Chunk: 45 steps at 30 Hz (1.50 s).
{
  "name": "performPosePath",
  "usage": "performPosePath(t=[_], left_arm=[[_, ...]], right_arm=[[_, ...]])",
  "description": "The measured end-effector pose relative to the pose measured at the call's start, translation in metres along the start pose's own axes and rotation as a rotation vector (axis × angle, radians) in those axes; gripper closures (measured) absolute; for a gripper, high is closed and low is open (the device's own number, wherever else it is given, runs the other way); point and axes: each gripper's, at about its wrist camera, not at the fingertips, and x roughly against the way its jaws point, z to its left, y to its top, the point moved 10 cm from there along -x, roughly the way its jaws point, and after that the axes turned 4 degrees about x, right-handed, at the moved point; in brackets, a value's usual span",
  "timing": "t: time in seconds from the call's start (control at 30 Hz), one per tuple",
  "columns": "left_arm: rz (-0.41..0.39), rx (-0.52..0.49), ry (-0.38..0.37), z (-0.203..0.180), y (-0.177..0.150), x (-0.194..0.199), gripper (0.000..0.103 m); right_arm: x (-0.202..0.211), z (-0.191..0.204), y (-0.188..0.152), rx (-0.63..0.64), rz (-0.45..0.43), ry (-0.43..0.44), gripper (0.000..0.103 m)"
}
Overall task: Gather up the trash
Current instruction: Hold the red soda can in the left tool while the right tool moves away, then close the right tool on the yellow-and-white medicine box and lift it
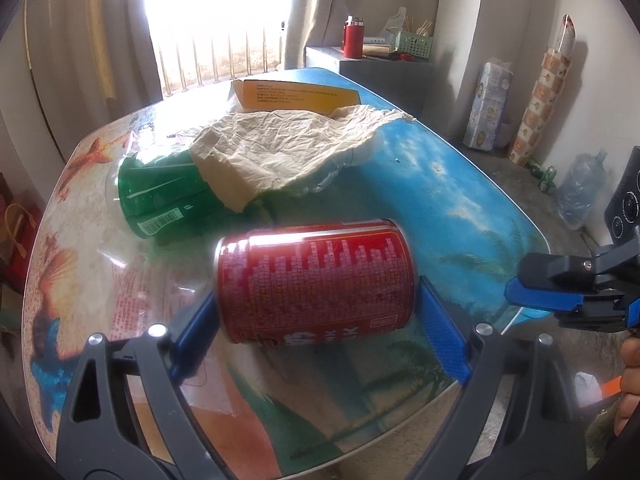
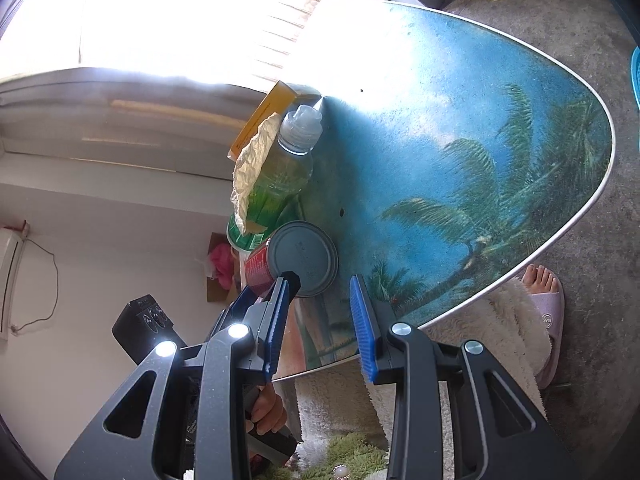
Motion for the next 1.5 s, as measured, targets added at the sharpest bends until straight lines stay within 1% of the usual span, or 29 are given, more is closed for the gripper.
performPosePath(t=[0.13,0.23,0.3,0.47,0.63,0.67,0.73,0.9,1.07,1.2,1.23,1.27,1.3,1.37,1.43,1.5], left_arm=[[0.02,-0.035,-0.032,-0.005,-0.004,0.005,0.016],[0.048,-0.083,-0.088,-0.01,-0.011,0.012,0.016],[0.058,-0.107,-0.103,-0.012,-0.014,0.015,0.016],[0.052,-0.076,-0.096,-0.009,-0.01,0.012,0.016],[0.04,-0.073,-0.079,-0.01,-0.007,0.009,0.016],[0.038,-0.073,-0.074,-0.01,-0.007,0.008,0.015],[0.034,-0.07,-0.072,-0.01,-0.005,0.007,0.015],[0.033,-0.073,-0.054,-0.01,-0.005,0.004,0.016],[0.041,-0.069,-0.065,-0.008,-0.011,0.004,0.016],[0.042,-0.068,-0.067,-0.004,-0.017,0.006,0.016],[0.042,-0.066,-0.069,-0.002,-0.019,0.006,0.016],[0.041,-0.064,-0.07,-0.002,-0.019,0.007,0.016],[0.041,-0.063,-0.072,-0.001,-0.02,0.008,0.016],[0.041,-0.06,-0.075,0.0,-0.021,0.01,0.016],[0.038,-0.061,-0.078,0.001,-0.022,0.011,0.016],[0.036,-0.064,-0.08,0.002,-0.022,0.011,0.016]], right_arm=[[0.002,-0.003,0.001,-0.002,-0.001,-0.006,0.071],[0.001,-0.004,0.001,-0.003,0.0,-0.007,0.071],[-0.001,-0.003,0.001,-0.002,0.003,-0.009,0.071],[-0.008,-0.001,0.0,0.007,0.015,-0.017,0.071],[-0.009,-0.002,0.0,0.025,0.012,-0.043,0.071],[-0.009,-0.002,0.001,0.03,0.01,-0.05,0.069],[-0.009,-0.003,0.002,0.04,0.004,-0.065,0.06],[-0.012,0.004,0.013,0.082,0.004,-0.094,0.056],[-0.015,0.024,0.045,0.098,-0.014,-0.068,0.054],[-0.024,0.05,0.083,0.106,-0.036,-0.027,0.05],[-0.028,0.057,0.094,0.121,-0.038,-0.02,0.048],[-0.033,0.061,0.104,0.128,-0.04,-0.025,0.047],[-0.039,0.062,0.115,0.119,-0.04,-0.029,0.047],[-0.053,0.065,0.135,0.083,-0.023,0.003,0.047],[-0.069,0.057,0.153,0.007,-0.007,0.0,0.047],[-0.084,0.052,0.168,-0.042,0.009,0.01,0.046]])
